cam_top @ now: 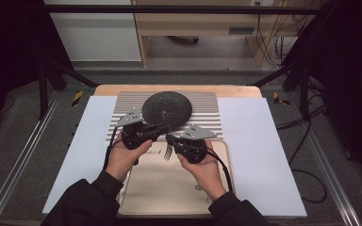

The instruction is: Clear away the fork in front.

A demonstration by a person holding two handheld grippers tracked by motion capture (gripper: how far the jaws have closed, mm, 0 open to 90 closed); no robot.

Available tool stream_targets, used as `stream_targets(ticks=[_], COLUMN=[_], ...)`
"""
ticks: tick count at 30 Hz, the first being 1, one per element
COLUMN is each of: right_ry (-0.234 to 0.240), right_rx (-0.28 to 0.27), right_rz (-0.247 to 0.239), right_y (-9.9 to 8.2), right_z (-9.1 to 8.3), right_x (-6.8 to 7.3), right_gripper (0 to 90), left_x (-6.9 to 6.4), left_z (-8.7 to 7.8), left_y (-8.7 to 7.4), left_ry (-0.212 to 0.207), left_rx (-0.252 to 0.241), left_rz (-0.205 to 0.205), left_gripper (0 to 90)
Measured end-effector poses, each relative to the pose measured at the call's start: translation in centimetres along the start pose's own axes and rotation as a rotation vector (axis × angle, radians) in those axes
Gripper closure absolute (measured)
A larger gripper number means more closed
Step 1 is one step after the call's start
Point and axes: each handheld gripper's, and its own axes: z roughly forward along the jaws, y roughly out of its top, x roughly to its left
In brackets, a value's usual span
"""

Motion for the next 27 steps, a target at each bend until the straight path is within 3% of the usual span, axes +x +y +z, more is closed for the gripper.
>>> stream_targets(ticks=[5,15,22,27], right_ry=[0.002,-0.034,-0.069,-0.115], right_rx=[0.025,0.022,-0.028,-0.054], right_rz=[-0.002,0.034,0.081,0.112], right_y=[-0.2,-1.0,-2.0,-3.6], right_z=[-0.4,-1.9,-4.4,-6.7], right_x=[-0.4,-2.2,-4.0,-5.2], right_gripper=[81.7,75.7,64.7,55.2], left_x=[0.2,0.1,-0.3,-0.7], left_z=[-0.2,-0.6,-1.4,-2.6], left_y=[-0.2,-0.7,-1.1,-1.7], left_ry=[0.001,0.012,0.016,0.018], left_rx=[0.002,0.02,0.039,0.049], left_rz=[-0.001,0.01,0.02,0.025], left_gripper=[81.0,80.9,80.9,80.8])
